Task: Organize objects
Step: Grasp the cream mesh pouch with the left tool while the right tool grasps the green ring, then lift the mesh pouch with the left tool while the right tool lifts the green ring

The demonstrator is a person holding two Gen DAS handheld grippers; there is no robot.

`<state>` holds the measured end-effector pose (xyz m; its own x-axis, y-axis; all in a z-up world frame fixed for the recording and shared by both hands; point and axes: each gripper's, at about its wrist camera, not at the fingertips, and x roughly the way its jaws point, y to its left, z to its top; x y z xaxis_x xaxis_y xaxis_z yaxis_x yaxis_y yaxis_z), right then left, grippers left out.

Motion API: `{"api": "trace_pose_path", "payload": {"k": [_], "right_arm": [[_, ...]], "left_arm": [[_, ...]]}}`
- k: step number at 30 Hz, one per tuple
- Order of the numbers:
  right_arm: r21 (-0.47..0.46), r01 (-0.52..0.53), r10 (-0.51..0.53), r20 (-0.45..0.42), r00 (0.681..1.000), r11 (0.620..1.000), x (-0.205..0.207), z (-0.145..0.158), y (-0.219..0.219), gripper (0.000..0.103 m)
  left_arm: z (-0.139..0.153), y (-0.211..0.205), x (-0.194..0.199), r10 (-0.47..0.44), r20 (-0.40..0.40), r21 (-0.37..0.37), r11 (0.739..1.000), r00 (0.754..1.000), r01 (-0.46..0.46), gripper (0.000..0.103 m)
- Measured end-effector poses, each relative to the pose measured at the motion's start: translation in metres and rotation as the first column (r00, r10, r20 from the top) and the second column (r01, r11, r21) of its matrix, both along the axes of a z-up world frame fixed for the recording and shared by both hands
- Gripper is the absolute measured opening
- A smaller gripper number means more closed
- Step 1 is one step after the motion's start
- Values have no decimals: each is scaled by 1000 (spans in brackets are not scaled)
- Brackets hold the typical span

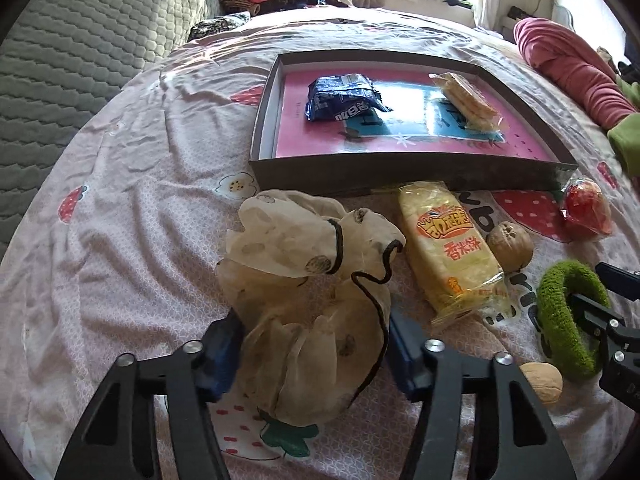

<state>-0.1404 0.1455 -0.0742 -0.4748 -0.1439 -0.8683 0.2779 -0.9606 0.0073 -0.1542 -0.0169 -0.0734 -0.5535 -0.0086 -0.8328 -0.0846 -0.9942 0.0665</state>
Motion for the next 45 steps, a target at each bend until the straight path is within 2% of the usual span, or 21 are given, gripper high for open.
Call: {"api": "trace_pose_path", "payload": {"k": [3, 5, 8, 11, 14, 22, 27, 35, 45], "right_arm": [[-1, -5, 5, -1, 1000, 1000, 1, 2, -1, 43], [-15, -14, 14, 6, 1000, 1000, 1, 3, -1, 26], [-10, -21, 21, 4, 1000, 1000, 3, 4, -3, 18], [-18, -22, 22, 4, 1000, 1000, 4, 5, -2, 15], [-26, -22, 22, 4, 1000, 999, 6, 6, -1, 14], [-36, -26, 26, -1, 1000, 999, 13, 8, 1, 14], [-51, -29, 28, -14, 1000, 998, 18, 19, 1, 13], [-62, -51, 48, -51, 998, 997, 36, 50, -2, 13], [-88, -56, 44, -139, 989, 995, 53, 104, 3, 13]], "left_arm": [[1, -1, 1, -3, 7, 15, 1000, 1000, 3, 40], [2, -2, 2, -11, 10, 30, 999, 1000, 11, 22], [2, -1, 4, -14, 8, 17, 1000, 1000, 14, 12], [3, -1, 5, -13, 7, 19, 1000, 1000, 13, 8], [4, -4, 7, -5, 5, 46, 999, 1000, 5, 6], [10, -3, 14, -13, -16, 57, 998, 1000, 14, 5], [22, -1, 23, -25, -39, 58, 998, 999, 27, 5], [57, 9, 38, -49, -92, 64, 996, 995, 55, 5], [106, 16, 57, -61, -158, 67, 995, 986, 72, 6]]}}
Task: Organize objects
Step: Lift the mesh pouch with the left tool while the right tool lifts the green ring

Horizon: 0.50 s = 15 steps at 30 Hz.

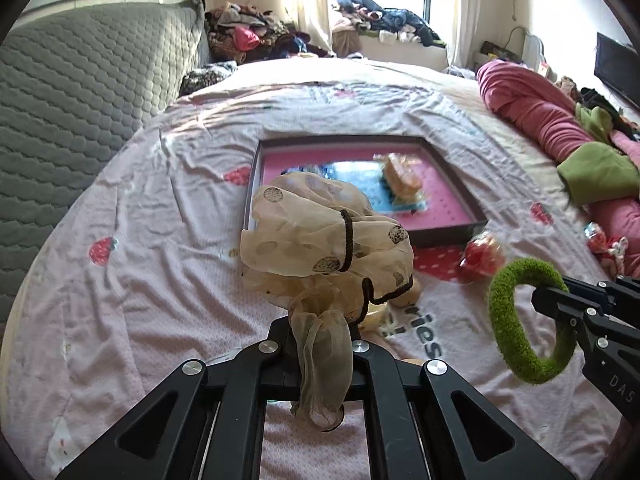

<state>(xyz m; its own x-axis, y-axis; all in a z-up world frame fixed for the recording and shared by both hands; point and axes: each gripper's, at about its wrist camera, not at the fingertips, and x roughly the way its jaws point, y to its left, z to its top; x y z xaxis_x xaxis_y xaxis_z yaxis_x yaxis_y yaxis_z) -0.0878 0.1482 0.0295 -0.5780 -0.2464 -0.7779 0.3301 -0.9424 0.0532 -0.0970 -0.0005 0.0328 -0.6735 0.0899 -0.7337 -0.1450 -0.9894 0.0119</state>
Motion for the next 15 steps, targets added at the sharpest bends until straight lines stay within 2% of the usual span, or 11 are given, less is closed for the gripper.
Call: {"api": "trace_pose_path", "payload": {"k": [15], "right_arm": [[-44, 24, -28, -105, 994, 999, -11, 57, 6, 13]], "left_arm": [[46, 14, -3, -3, -83, 30, 1000, 997, 5, 6]]}}
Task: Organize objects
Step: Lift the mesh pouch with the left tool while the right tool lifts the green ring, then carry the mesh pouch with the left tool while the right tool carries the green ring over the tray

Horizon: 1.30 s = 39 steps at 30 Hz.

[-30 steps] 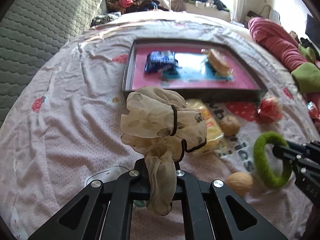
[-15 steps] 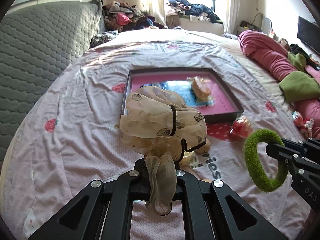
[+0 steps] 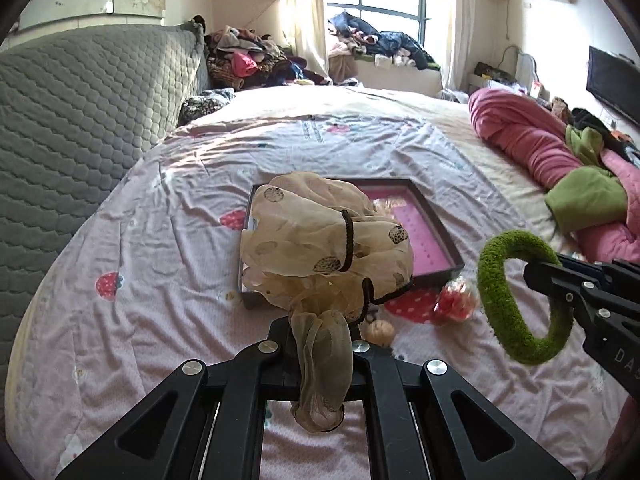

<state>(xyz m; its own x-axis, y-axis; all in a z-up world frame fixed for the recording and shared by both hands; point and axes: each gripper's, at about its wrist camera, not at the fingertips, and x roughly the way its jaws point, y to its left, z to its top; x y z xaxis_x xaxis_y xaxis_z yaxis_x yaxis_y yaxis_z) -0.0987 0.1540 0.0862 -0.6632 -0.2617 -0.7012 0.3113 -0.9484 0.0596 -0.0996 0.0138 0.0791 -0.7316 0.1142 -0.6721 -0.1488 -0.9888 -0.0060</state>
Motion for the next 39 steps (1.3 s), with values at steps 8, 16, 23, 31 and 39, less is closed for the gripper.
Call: {"api": "trace_pose_path", "payload": {"k": [8, 16, 23, 31, 39], "right_arm": [[-13, 12, -12, -41, 999, 1000, -19, 18, -5, 13], [-39, 33, -36, -69, 997, 999, -41, 25, -8, 13], [-30, 35, -37, -79, 996, 999, -61, 22, -16, 13], [-32, 38, -40, -66, 997, 999, -86, 8, -19, 13], [-25, 38, -39, -56, 998, 999, -111, -8, -21, 13]], "left_arm": [[19, 5, -18, 5, -43, 12, 1000, 999, -4, 6], [32, 6, -39, 14, -73, 14, 1000, 997, -13, 6], [32, 6, -62, 23, -85, 11, 1000, 996, -22, 6], [20, 8, -93, 30, -77, 2, 1000, 997, -30, 6], [0, 8, -122, 41, -57, -9, 999, 998, -41, 6]]}}
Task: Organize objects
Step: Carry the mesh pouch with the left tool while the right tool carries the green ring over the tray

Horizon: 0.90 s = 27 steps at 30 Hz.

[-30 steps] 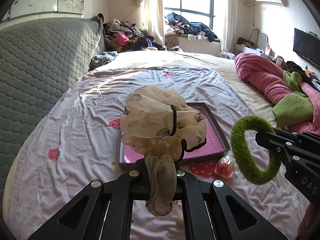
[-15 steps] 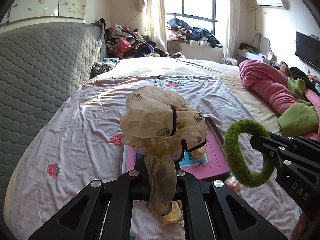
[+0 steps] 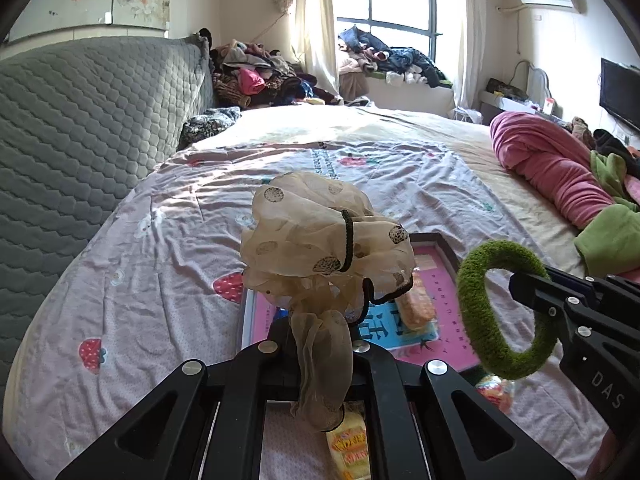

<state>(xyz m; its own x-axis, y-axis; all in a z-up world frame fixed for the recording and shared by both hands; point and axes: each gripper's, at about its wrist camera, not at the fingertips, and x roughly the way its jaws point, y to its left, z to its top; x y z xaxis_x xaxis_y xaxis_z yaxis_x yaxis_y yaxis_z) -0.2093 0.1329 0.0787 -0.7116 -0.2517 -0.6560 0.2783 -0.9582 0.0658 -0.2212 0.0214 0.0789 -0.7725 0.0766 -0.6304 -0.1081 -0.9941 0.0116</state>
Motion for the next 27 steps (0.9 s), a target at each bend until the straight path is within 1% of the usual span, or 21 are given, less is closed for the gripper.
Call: {"api": "trace_pose_path", "payload": {"k": [7, 15, 17, 27], "right_arm": [[-4, 12, -12, 48, 999, 1000, -27, -28, 3, 13], [0, 14, -14, 103, 995, 1000, -48, -68, -5, 13], [4, 11, -11, 114, 993, 1000, -53, -77, -8, 13], [29, 22, -27, 165, 986, 999, -67, -108, -22, 13]], "left_arm": [[-27, 3, -20, -1, 28, -5, 1000, 1000, 1, 6], [-70, 10, -38, 4, 73, -28, 1000, 997, -2, 6], [-80, 10, -42, 4, 90, -24, 1000, 996, -2, 6], [-104, 4, -47, 23, 98, -34, 999, 995, -20, 6]]}}
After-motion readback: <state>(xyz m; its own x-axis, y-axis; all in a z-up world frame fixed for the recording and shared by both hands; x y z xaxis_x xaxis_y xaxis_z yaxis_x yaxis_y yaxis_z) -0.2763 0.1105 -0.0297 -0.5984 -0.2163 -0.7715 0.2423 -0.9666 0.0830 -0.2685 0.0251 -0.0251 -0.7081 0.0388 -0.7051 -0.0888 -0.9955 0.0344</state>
